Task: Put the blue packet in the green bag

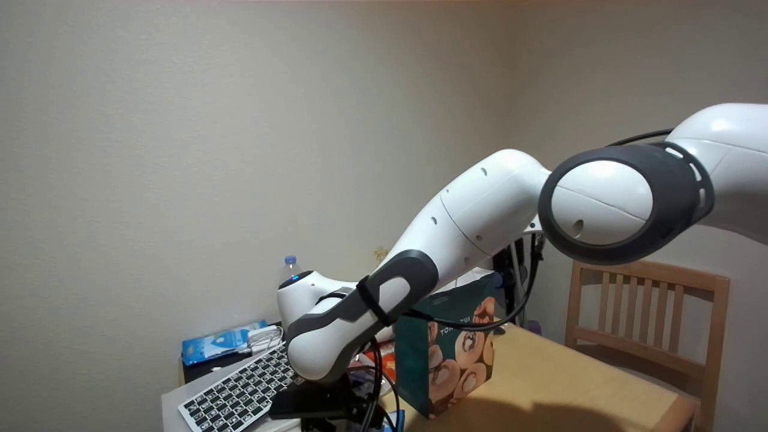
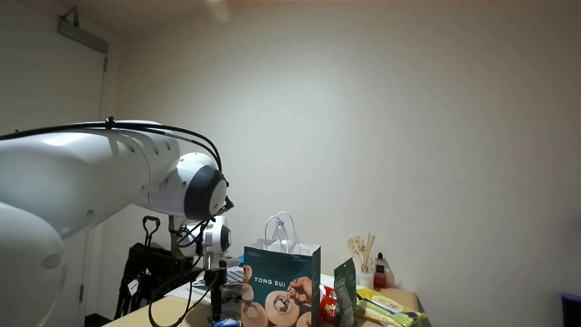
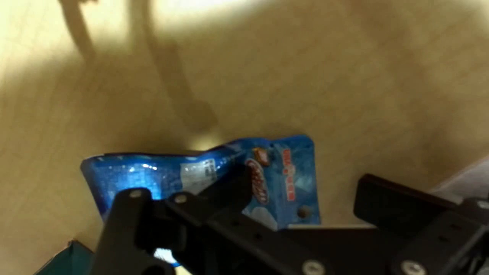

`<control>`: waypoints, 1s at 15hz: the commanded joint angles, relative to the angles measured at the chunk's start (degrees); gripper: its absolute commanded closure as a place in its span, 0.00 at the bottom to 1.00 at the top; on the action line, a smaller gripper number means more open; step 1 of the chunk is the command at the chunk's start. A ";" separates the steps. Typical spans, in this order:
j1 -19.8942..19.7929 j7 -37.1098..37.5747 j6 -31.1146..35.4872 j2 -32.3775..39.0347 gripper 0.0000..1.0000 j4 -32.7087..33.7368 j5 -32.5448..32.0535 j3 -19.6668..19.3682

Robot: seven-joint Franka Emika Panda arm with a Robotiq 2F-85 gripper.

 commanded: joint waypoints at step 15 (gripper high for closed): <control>2.75 14.50 1.34 -13.54 1.00 -13.14 -2.55 -0.70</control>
